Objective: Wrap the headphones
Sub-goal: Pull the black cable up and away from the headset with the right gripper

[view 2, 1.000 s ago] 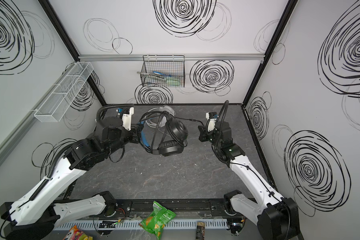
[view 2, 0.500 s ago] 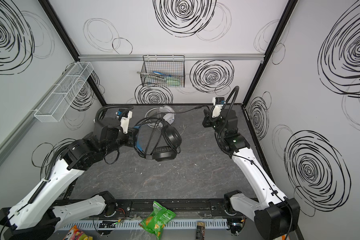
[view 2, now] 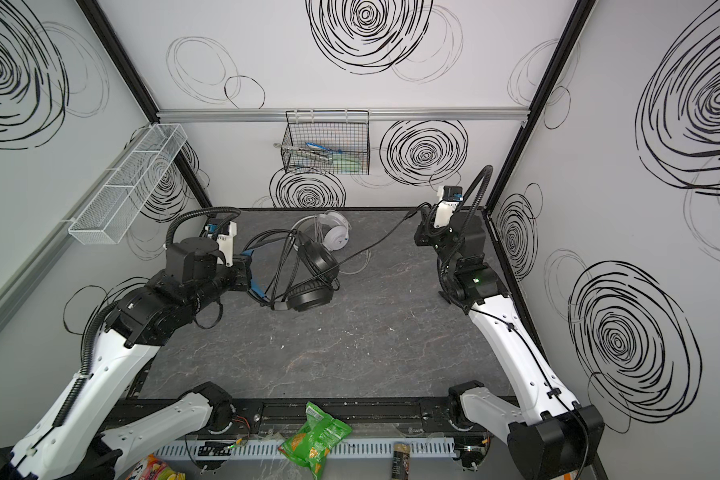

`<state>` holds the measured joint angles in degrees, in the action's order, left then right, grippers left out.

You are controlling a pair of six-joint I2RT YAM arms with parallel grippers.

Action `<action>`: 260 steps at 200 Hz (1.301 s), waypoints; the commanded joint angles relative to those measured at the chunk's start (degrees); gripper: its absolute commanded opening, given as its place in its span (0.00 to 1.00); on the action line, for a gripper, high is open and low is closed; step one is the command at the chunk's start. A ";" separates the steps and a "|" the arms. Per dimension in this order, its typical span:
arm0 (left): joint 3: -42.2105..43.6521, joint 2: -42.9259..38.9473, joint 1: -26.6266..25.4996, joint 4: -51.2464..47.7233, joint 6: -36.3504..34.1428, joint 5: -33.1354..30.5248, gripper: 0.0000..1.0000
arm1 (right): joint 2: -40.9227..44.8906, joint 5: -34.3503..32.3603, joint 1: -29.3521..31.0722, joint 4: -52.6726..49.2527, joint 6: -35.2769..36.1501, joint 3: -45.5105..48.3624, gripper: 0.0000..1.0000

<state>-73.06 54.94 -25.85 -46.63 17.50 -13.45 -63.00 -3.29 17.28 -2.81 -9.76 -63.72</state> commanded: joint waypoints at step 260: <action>5.24 -4.65 -26.11 14.81 -16.55 -22.20 0.00 | -14.48 1.96 4.11 3.44 8.40 -31.80 0.00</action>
<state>-68.07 52.88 -50.13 -39.40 2.39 -34.92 -76.73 1.37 22.35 0.84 0.38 -93.82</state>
